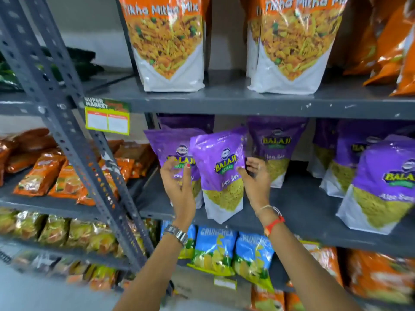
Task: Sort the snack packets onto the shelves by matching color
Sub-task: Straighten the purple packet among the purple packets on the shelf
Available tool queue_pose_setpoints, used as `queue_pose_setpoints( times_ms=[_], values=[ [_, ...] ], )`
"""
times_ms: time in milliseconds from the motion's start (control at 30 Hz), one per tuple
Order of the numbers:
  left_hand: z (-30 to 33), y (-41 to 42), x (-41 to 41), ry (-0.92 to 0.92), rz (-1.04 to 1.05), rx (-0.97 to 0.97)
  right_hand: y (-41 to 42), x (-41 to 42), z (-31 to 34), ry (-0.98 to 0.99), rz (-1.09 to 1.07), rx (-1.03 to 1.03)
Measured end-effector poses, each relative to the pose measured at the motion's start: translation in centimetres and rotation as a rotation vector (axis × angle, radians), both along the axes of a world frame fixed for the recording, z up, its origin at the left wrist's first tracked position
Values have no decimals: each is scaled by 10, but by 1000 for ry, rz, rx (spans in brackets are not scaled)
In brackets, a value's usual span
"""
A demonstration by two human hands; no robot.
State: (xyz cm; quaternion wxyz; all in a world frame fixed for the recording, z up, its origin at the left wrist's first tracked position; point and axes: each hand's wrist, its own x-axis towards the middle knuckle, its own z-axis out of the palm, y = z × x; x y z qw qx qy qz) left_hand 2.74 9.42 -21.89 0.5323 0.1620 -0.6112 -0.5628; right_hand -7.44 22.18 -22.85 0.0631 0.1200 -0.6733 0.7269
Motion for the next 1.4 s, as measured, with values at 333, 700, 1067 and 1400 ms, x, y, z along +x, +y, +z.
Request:
queue_pose_setpoints(
  times_ms=[333, 700, 1067, 1400],
  values=[
    [-75, 38, -13, -390, -450, 520, 6, -30, -41, -451, 431, 305],
    [-70, 54, -58, -465, -470, 305, 42, -33, -63, -235, 151, 213],
    [-73, 93, -101, -538, -847, 303, 103, -49, -70, -283, -117, 209],
    [-85, 93, -103, -542, -773, 332, 124, -57, -119, -328, -31, 297]
  ],
)
